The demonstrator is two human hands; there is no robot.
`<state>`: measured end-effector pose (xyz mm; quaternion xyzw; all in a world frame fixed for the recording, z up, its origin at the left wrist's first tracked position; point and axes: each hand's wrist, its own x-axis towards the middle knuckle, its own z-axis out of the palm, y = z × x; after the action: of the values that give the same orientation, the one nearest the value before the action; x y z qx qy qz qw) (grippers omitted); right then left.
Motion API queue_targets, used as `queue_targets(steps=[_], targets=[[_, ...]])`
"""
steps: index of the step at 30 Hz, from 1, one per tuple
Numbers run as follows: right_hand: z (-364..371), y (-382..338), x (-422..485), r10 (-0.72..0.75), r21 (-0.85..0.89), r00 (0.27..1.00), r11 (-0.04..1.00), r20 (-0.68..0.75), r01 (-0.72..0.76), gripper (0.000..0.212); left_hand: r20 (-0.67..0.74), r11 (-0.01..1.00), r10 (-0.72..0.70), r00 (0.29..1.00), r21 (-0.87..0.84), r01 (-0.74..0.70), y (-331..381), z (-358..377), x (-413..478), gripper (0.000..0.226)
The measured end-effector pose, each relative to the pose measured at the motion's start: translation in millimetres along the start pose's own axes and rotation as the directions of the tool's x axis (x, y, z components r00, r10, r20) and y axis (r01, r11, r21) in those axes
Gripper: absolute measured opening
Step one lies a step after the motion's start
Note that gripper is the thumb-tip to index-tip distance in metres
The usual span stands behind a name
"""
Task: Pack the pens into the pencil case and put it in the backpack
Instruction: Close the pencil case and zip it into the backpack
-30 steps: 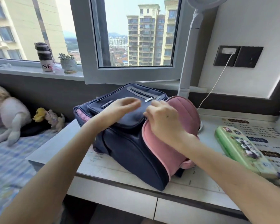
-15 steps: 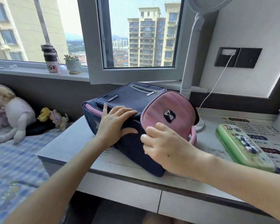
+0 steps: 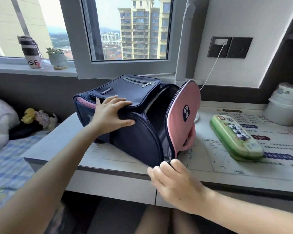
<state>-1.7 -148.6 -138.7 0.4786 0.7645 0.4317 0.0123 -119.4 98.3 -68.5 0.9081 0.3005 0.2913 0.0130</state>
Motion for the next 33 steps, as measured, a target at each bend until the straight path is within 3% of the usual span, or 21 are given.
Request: queue_targets(steps=[1,3,7,10,12,14,17,19,21,23,25,27,29,33], targets=[[-12,6,6,0.045,-0.018,0.996,0.999,-0.078,-0.047,0.018,0.043,0.998,-0.025,0.999,-0.053,0.027,2,-5,0,0.081],[-31,31,20,0.123,-0.111,0.987,0.985,-0.101,-0.134,0.032,0.124,0.991,-0.033,0.992,-0.124,0.049,10,-14,0,0.077],[-42,89,36,0.191,-0.164,0.981,0.970,0.044,-0.181,0.036,0.165,0.975,0.003,0.986,-0.221,0.034,31,-19,6,0.064],[-48,108,24,0.297,-0.135,0.947,0.950,0.125,-0.281,0.038,0.097,0.988,-0.031,0.995,-0.145,0.045,45,-12,14,0.048],[-56,115,15,0.404,-0.109,0.860,0.914,0.310,-0.390,0.038,0.087,0.999,-0.043,0.995,-0.023,0.045,53,-4,20,0.054],[-50,125,-3,0.449,-0.115,0.701,0.875,0.554,-0.469,0.034,0.115,0.996,-0.073,0.991,0.064,0.066,60,2,27,0.066],[-26,130,-42,0.321,0.048,0.480,0.790,0.816,-0.611,0.029,0.177,0.984,-0.142,0.974,0.134,0.119,71,8,40,0.083],[-13,118,-64,0.248,0.131,0.421,0.712,0.872,-0.690,0.029,0.203,0.968,-0.188,0.961,0.203,0.146,76,11,47,0.086],[3,105,-86,0.240,0.156,0.417,0.679,0.877,-0.718,0.036,0.182,0.947,-0.236,0.955,0.265,0.184,77,13,55,0.080],[9,97,-97,0.292,0.187,0.458,0.637,0.840,-0.748,0.035,0.152,0.926,-0.272,0.950,0.310,0.215,77,13,61,0.074],[14,103,-108,0.517,0.276,0.487,0.433,0.704,-0.858,0.018,0.147,0.920,-0.268,0.952,0.333,0.207,79,13,68,0.065],[25,121,-125,0.844,0.267,0.359,0.267,0.399,-0.926,0.011,0.096,0.922,-0.227,0.969,0.341,0.182,80,15,73,0.050],[35,140,-139,0.952,0.119,0.205,0.181,0.227,-0.976,0.017,0.025,0.927,-0.174,0.984,0.341,0.155,79,15,76,0.036],[58,167,-155,0.889,0.052,0.010,-0.016,0.457,-0.998,0.030,-0.081,0.950,-0.111,0.991,0.285,0.129,67,6,79,0.027]])
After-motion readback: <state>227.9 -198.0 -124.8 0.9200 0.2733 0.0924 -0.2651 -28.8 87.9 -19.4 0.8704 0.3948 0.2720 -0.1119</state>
